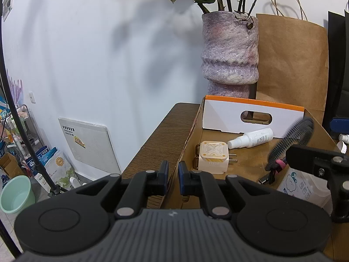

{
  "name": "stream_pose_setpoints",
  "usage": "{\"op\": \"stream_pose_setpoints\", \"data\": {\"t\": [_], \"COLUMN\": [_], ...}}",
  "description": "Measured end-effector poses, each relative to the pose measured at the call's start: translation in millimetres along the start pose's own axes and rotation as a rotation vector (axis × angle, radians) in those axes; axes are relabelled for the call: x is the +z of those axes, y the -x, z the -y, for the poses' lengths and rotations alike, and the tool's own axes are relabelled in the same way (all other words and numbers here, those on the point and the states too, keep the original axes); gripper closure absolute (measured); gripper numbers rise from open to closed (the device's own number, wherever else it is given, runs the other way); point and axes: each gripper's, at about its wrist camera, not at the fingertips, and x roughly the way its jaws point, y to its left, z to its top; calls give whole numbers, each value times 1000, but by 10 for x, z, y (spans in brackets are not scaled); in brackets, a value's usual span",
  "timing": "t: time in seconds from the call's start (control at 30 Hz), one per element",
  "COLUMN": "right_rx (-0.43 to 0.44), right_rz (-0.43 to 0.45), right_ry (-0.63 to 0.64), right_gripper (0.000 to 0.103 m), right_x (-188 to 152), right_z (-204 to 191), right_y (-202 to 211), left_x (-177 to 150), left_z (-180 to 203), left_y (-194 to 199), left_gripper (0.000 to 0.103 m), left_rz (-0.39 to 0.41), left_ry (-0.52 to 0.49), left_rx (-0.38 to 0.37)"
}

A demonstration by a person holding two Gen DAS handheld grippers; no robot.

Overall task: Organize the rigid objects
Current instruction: 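Lower the braided cable into the box and open the right gripper, then move the right tool back to the small black USB cable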

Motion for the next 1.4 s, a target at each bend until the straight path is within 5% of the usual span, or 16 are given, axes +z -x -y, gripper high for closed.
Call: {"op": "stream_pose_setpoints", "data": {"t": [0.73, 1.4], "right_rx": [-31, -250], "right_rz": [50, 72], "right_ry": [-45, -87], "right_gripper": [0, 0], "right_x": [7, -152], "right_z": [84, 822], "right_y": [99, 505], "left_x": [6, 3], "left_z": [1, 4], "left_y": [1, 2], "left_gripper": [92, 92], "left_rz": [0, 1], "left_ry": [5, 3], "left_rx": [-1, -1]}}
